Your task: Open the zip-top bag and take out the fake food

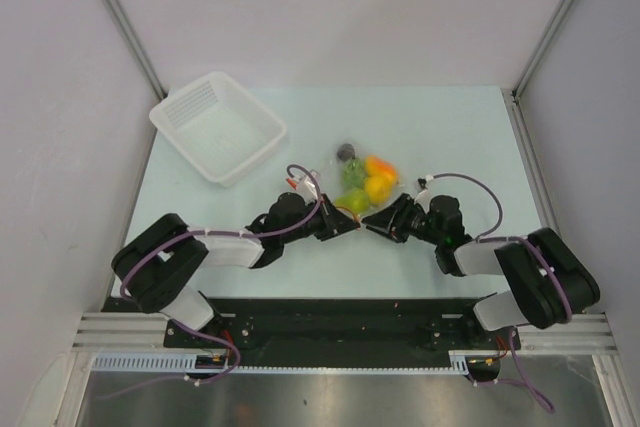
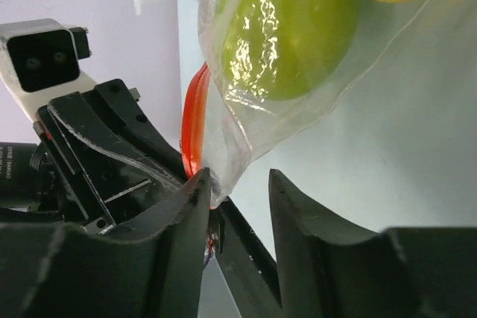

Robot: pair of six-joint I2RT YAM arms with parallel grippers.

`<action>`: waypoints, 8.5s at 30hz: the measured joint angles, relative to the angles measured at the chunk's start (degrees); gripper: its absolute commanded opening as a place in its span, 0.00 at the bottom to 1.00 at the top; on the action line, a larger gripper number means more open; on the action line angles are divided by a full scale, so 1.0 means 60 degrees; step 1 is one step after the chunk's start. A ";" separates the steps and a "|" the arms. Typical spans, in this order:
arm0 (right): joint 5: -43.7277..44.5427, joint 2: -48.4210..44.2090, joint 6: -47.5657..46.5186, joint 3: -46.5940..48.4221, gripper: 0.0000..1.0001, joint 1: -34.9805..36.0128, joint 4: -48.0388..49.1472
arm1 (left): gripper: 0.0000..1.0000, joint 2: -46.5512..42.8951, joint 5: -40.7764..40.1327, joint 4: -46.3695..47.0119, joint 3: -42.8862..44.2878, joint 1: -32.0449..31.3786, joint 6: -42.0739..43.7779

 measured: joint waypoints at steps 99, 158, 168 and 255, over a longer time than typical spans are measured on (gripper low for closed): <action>0.1927 -0.1734 0.3191 -0.1384 0.37 0.1829 -0.0692 | 0.33 -0.0943 -0.3595 -0.0372 -0.1308 -0.2601 -0.1566; 0.2699 -0.0565 0.2492 -0.1075 0.00 0.2827 0.0047 | 0.00 -0.1184 -0.3821 -0.1031 -0.1457 -0.2495 -0.1596; 0.2674 -0.1421 0.2466 -0.1075 0.00 0.2907 -0.0430 | 0.00 -0.1851 -0.3905 0.0663 -0.2590 -0.2484 -0.1712; -0.2841 -0.1217 -0.6069 0.5410 0.69 -0.1636 -1.1074 | 0.00 -0.0510 -0.3206 -0.6521 0.4444 -0.2353 1.3890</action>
